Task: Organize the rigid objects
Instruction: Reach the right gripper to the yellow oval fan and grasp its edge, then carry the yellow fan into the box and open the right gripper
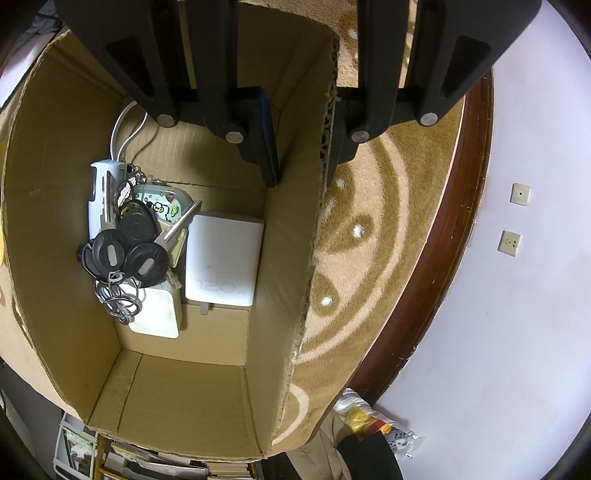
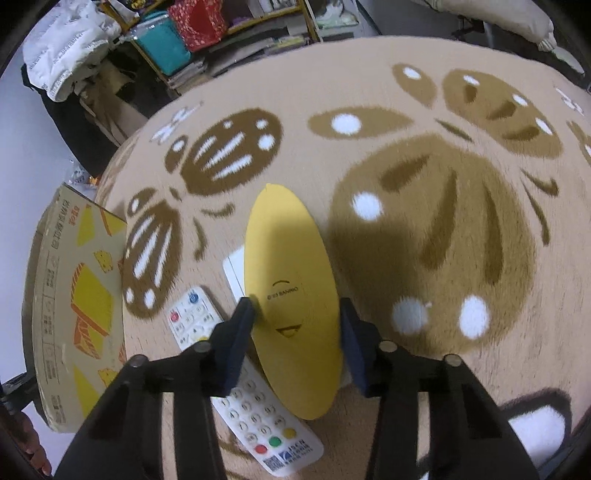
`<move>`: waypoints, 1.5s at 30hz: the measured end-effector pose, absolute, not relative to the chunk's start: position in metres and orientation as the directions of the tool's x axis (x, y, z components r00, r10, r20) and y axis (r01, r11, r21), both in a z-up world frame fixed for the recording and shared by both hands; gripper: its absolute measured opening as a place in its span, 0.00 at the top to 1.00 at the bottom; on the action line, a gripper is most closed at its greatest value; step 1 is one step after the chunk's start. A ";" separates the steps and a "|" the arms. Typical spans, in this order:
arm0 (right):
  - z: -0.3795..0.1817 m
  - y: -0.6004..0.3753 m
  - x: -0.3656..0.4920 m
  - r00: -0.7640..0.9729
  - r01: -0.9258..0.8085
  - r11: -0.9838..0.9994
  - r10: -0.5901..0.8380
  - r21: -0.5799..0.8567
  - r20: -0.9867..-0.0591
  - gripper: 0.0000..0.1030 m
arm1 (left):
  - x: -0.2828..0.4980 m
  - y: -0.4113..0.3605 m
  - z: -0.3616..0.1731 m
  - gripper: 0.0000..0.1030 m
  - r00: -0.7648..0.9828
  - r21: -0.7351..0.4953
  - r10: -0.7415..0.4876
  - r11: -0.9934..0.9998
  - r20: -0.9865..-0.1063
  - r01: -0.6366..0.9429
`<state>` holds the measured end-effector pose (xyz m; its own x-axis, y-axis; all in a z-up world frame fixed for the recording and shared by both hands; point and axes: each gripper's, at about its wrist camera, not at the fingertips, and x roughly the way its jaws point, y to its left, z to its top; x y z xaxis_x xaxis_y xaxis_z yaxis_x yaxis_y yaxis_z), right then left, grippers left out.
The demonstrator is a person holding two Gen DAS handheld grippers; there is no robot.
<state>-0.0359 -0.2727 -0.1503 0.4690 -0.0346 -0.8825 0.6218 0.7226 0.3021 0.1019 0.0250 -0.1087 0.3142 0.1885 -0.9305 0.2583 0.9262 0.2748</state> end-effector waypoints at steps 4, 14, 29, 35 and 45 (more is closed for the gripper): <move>-0.143 -0.276 -0.035 0.498 0.616 0.724 -0.052 0.311 -0.866 0.67 | 0.101 0.023 -0.108 0.79 0.316 0.281 0.194 0.924 -0.929 0.259; -0.115 -0.269 -0.030 0.619 0.553 0.752 -0.081 0.360 -0.781 0.93 | 0.098 0.026 -0.107 0.80 0.321 0.278 0.190 0.926 -0.928 0.254; -0.063 -0.229 -0.008 0.727 0.383 0.854 -0.043 0.352 -0.685 0.93 | 0.101 0.027 -0.109 0.79 0.317 0.278 0.192 0.927 -0.929 0.253; -0.026 -0.207 0.003 0.782 0.306 0.892 -0.036 0.333 -0.622 0.93 | 0.104 0.029 -0.109 0.79 0.313 0.270 0.186 0.929 -0.931 0.251; 0.012 -0.159 0.030 0.833 0.154 0.938 0.046 0.311 -0.552 0.93 | 0.104 0.027 -0.111 0.79 0.321 0.287 0.197 0.922 -0.926 0.259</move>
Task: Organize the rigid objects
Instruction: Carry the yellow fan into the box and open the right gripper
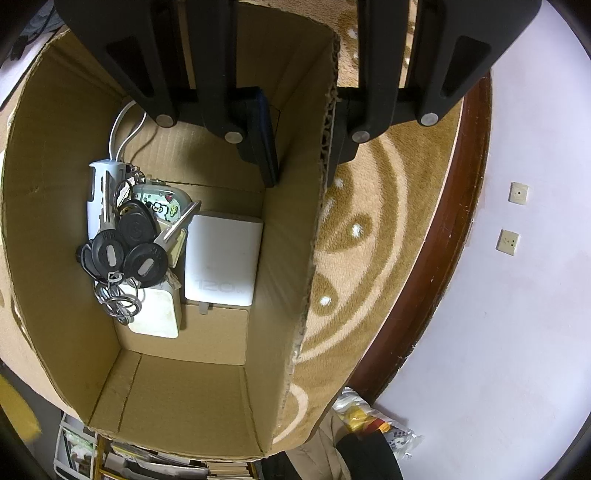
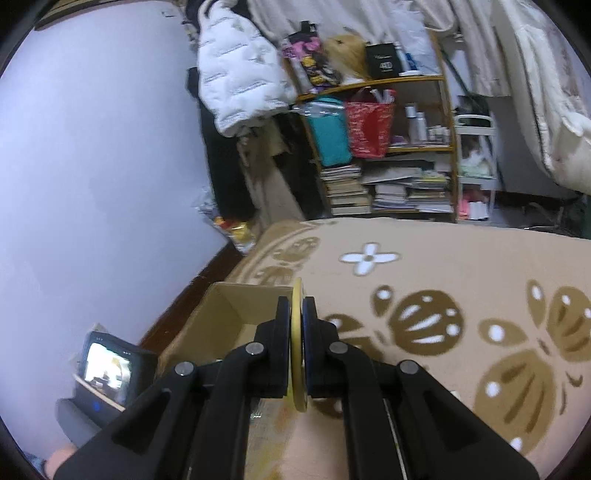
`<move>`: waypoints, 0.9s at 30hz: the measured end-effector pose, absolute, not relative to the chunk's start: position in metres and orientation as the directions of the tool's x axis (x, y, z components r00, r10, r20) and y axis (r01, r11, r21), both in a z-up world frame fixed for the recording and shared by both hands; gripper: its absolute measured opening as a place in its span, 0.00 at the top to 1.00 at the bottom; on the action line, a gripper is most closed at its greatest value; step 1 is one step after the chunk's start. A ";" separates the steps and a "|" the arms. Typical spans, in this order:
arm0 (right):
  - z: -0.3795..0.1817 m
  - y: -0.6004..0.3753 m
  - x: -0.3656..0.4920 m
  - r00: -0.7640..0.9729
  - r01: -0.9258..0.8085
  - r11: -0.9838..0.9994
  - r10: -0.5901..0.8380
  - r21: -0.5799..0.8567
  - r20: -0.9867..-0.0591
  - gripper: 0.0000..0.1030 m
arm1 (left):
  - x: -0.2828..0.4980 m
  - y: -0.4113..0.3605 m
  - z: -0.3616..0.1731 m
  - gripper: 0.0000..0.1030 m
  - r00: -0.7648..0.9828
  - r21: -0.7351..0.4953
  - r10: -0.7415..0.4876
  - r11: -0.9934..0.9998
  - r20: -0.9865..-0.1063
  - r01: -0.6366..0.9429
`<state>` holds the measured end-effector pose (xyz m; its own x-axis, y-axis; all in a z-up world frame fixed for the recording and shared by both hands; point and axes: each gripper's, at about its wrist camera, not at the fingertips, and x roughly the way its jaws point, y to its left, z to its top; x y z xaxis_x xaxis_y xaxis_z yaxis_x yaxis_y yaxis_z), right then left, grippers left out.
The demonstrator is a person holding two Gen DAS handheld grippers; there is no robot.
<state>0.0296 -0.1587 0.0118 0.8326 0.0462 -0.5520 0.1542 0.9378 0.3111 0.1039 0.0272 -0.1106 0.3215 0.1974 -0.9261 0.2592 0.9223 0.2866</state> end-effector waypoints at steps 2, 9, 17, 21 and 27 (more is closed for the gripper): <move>0.011 -0.147 0.032 0.838 0.121 0.932 0.089 0.341 -0.539 0.93 | 0.105 0.028 -0.111 0.79 0.320 0.282 0.194 0.924 -0.927 0.257; -0.014 -0.098 0.046 0.798 0.038 0.945 0.168 0.325 -0.579 0.93 | 0.103 0.025 -0.113 0.79 0.321 0.285 0.196 0.922 -0.927 0.261; -0.040 -0.073 0.053 0.774 0.045 0.984 0.073 0.170 -0.629 0.93 | 0.105 0.028 -0.111 0.79 0.318 0.276 0.188 0.926 -0.929 0.259; -0.055 -0.076 0.056 0.748 0.059 0.984 0.067 0.167 -0.660 0.93 | 0.105 0.028 -0.111 0.79 0.320 0.276 0.187 0.925 -0.929 0.260; -0.061 -0.084 0.052 0.735 0.078 0.980 0.066 0.180 -0.675 0.92 | 0.105 0.028 -0.112 0.79 0.321 0.280 0.190 0.924 -0.928 0.261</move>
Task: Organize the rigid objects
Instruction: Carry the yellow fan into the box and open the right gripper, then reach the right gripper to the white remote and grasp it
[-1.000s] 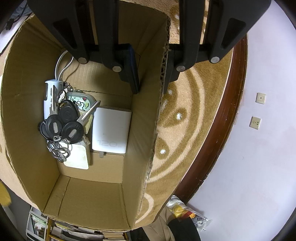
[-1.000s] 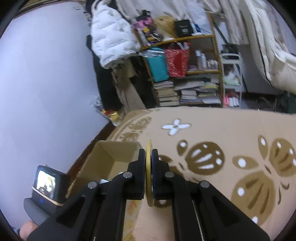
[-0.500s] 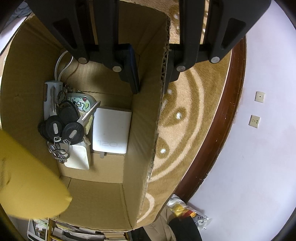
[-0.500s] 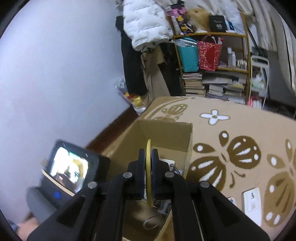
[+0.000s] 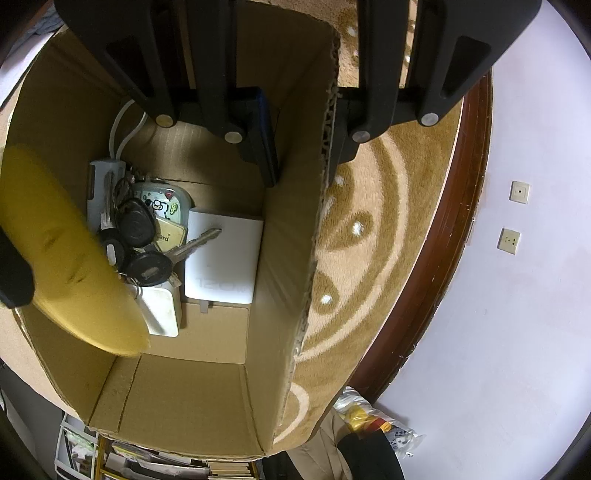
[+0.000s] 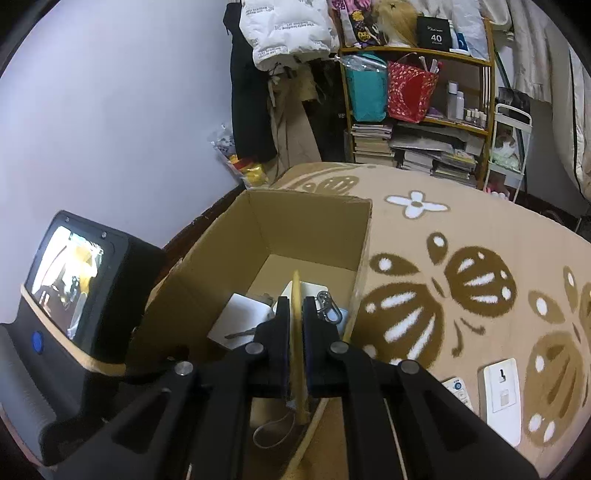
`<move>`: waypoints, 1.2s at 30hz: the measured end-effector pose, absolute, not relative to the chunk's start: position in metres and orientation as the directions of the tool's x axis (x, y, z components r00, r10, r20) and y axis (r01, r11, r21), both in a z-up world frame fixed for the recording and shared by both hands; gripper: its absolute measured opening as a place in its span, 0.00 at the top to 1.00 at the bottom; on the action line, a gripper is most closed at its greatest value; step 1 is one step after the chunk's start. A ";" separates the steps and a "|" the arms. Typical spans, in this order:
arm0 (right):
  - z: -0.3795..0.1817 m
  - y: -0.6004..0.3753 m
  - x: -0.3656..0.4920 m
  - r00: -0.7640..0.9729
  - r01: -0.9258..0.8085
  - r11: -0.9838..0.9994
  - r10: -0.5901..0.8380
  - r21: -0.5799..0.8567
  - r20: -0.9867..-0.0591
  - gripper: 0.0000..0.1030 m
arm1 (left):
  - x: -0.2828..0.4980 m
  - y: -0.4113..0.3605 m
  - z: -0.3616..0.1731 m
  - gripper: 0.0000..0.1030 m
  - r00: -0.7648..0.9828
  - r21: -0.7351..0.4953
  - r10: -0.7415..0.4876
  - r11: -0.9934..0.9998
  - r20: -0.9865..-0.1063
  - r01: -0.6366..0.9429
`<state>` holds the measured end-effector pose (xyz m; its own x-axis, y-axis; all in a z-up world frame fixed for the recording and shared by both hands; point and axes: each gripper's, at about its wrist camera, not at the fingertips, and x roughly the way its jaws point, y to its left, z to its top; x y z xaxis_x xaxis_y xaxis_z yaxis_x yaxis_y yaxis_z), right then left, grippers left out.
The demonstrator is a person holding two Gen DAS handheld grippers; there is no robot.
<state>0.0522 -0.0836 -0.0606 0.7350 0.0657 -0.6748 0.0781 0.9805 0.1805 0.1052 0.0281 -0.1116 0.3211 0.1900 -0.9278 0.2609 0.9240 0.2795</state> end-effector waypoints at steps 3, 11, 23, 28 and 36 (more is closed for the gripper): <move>-0.054 -0.088 0.047 0.746 0.090 0.978 0.058 0.187 -0.664 0.90 | 0.105 0.028 -0.112 0.78 0.322 0.278 0.188 0.924 -0.928 0.261; -0.035 -0.105 0.029 0.771 0.174 0.975 -0.046 0.141 -0.635 0.64 | 0.105 0.027 -0.113 0.78 0.324 0.283 0.193 0.923 -0.926 0.261; -0.068 -0.158 0.013 0.668 0.375 0.918 -0.174 0.125 -0.724 0.09 | 0.104 0.026 -0.112 0.77 0.325 0.288 0.196 0.921 -0.925 0.261; -0.089 -0.170 0.011 0.612 0.404 0.905 -0.159 0.134 -0.775 0.00 | 0.104 0.026 -0.112 0.77 0.324 0.286 0.195 0.922 -0.926 0.261; -0.118 -0.188 0.009 0.541 0.447 0.878 -0.114 0.170 -0.833 0.00 | 0.104 0.026 -0.111 0.77 0.324 0.286 0.196 0.922 -0.926 0.260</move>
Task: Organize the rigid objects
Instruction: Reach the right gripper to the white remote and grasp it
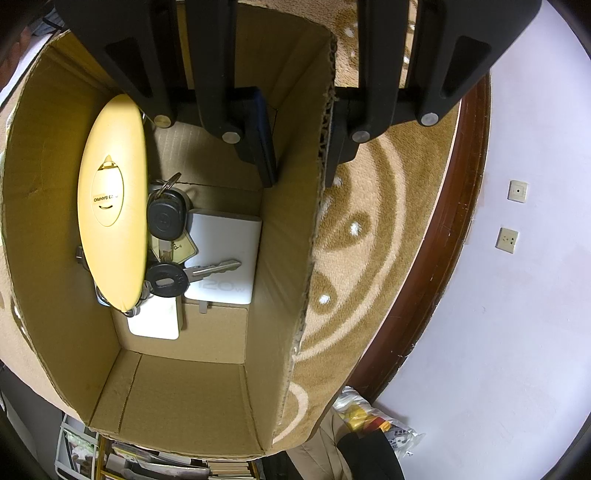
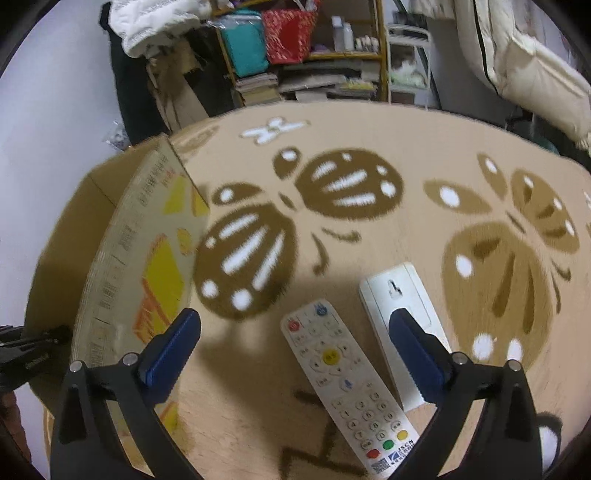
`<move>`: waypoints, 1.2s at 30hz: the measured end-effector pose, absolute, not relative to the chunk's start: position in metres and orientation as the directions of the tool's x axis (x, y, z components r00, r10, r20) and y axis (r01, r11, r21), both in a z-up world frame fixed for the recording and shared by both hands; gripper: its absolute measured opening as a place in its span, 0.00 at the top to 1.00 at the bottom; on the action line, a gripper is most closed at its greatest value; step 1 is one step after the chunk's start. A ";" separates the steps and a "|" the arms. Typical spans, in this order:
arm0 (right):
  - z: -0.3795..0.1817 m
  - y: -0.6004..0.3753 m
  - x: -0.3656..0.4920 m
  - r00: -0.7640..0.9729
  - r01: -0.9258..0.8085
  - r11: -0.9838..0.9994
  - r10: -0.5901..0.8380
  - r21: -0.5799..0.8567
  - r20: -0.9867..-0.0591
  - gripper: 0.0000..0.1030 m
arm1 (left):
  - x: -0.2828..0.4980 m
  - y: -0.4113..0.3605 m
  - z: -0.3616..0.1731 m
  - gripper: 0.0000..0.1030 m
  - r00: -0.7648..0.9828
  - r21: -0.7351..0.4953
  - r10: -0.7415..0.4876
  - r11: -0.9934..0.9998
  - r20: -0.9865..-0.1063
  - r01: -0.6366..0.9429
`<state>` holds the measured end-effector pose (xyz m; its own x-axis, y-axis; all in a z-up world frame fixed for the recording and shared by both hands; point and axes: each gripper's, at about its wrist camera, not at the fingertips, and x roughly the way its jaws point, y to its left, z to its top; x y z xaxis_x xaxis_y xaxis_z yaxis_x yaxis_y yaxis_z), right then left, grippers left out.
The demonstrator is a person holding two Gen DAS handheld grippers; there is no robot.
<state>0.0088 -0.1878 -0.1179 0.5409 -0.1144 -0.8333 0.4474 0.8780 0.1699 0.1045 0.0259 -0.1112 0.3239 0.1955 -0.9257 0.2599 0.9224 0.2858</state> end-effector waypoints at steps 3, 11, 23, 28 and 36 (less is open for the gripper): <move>-0.129 -0.196 0.007 0.509 0.471 0.865 -0.107 0.172 -0.854 0.00 | 0.104 0.026 -0.111 0.77 0.323 0.288 0.198 0.922 -0.925 0.260; -0.147 -0.200 -0.006 0.494 0.470 0.858 -0.063 0.205 -0.867 0.04 | 0.103 0.026 -0.111 0.77 0.323 0.291 0.201 0.920 -0.925 0.261; -0.157 -0.197 -0.006 0.460 0.458 0.863 -0.023 0.215 -0.888 0.28 | 0.101 0.025 -0.112 0.77 0.323 0.293 0.203 0.919 -0.925 0.262; -0.158 -0.198 -0.007 0.436 0.475 0.858 -0.037 0.195 -0.899 0.36 | 0.100 0.024 -0.112 0.77 0.322 0.294 0.203 0.919 -0.925 0.262; -0.163 -0.196 -0.002 0.422 0.460 0.874 -0.058 0.159 -0.905 0.36 | 0.100 0.024 -0.112 0.77 0.322 0.294 0.204 0.919 -0.925 0.263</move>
